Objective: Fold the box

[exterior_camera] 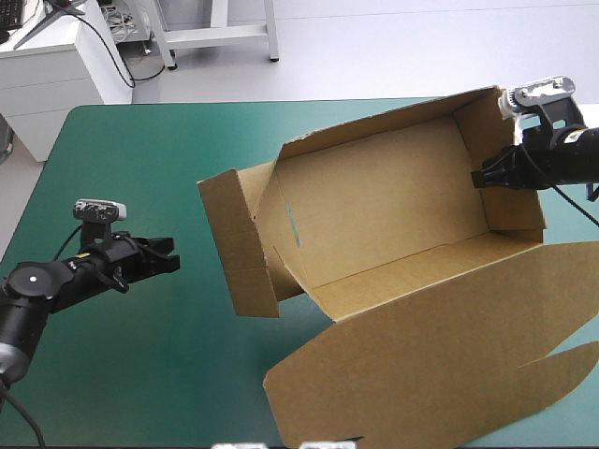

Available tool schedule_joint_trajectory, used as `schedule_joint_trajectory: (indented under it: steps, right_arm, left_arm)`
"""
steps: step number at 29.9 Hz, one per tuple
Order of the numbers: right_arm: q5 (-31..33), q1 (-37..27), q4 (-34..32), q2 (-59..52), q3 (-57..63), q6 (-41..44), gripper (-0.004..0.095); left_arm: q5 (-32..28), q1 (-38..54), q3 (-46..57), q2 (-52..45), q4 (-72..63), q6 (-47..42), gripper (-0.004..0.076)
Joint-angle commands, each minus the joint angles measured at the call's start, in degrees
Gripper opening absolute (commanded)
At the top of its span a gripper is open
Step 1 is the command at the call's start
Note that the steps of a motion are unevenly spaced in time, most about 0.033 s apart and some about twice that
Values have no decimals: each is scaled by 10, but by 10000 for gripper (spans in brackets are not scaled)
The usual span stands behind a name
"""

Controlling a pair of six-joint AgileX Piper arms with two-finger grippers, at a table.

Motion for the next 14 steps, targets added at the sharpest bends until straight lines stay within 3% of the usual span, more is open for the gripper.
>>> schedule_joint_trajectory:
  steps: [1, 8, 11, 14]
  right_arm:
    - [3, -5, 34, -19, -17, -1, -19]
    - [-5, -5, 40, -19, -17, -1, -19]
    - [-10, -5, 49, -19, -17, -1, -19]
    - [-12, -5, 58, -19, -17, -1, -19]
  left_arm:
    - [45, 0, -15, 41, -187, 143, -9]
    - [135, 0, -15, 124, -296, 190, 1]
    - [215, 0, -15, 153, -331, 215, 88]
    - [316, 0, -15, 172, -382, 261, 275]
